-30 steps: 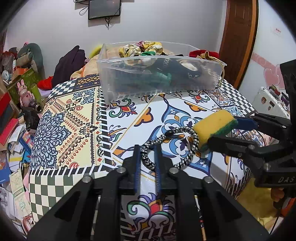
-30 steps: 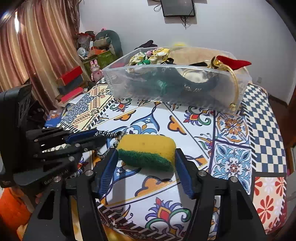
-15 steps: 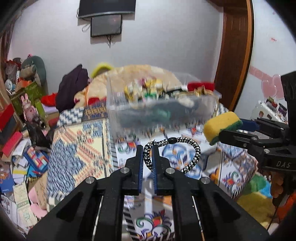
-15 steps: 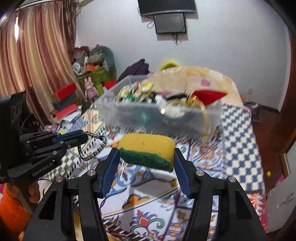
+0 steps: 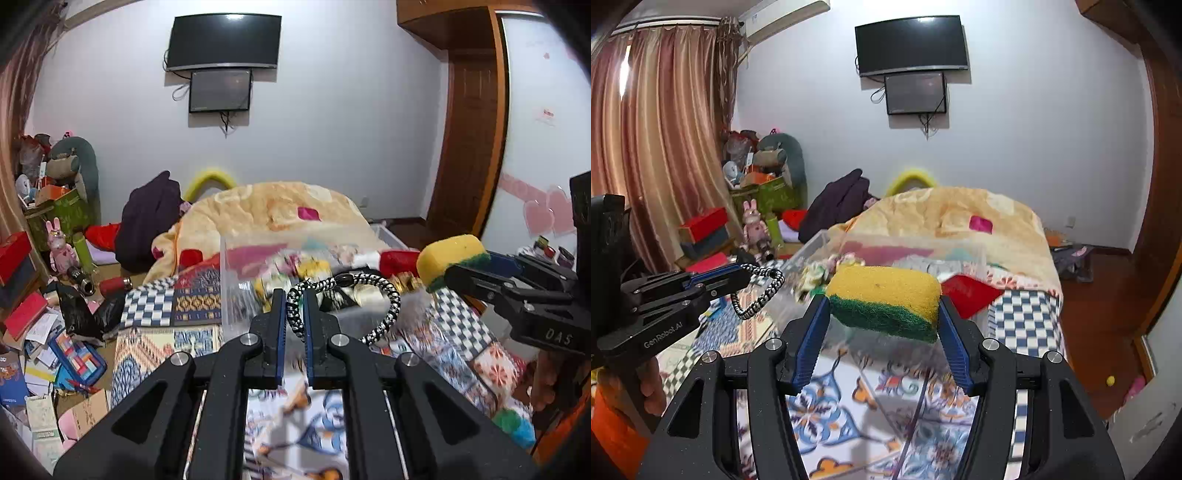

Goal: Organize soft objects
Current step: 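Drop the bracelet into the box with the left gripper while the right drops the sponge in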

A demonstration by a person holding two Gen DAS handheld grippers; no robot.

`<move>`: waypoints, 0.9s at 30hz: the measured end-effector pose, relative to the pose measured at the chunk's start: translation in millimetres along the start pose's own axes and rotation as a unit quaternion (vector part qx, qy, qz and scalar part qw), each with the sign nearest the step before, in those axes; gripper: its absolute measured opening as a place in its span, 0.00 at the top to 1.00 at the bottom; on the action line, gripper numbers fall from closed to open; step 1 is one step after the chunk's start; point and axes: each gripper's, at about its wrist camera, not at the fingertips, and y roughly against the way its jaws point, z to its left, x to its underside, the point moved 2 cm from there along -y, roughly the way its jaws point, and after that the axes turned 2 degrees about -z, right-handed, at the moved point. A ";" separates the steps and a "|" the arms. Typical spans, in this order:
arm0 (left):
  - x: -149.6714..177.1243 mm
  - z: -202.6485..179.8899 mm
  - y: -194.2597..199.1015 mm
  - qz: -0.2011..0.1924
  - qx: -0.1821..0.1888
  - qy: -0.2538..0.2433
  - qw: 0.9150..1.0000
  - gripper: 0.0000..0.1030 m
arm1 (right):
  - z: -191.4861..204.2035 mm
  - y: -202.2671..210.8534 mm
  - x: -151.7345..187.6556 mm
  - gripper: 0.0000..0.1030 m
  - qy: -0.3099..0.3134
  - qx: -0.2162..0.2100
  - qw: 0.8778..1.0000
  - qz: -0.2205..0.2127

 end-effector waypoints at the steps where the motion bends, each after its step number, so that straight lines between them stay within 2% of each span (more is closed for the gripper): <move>1: -4.4 0.1 -4.0 -0.003 -0.003 0.000 1.000 0.92 | -0.1 -2.5 -2.5 0.46 -0.001 0.000 1.000 -0.002; 8: -19.0 3.0 -33.0 -0.008 -0.017 0.002 1.000 0.92 | 3.0 -31.6 -8.6 0.46 0.000 0.000 1.000 0.005; 17: -8.5 13.1 -81.2 0.031 -0.021 0.027 0.999 0.92 | -0.3 -72.2 4.7 0.46 -0.010 -0.005 0.999 0.053; 26: 5.8 12.4 -97.0 0.062 -0.013 0.027 0.998 0.92 | -1.8 -84.8 16.9 0.39 -0.005 -0.001 0.996 0.087; 27: 5.8 12.6 -96.2 0.064 -0.012 0.027 0.997 0.89 | -1.7 -83.9 16.6 0.36 -0.003 0.001 0.996 0.087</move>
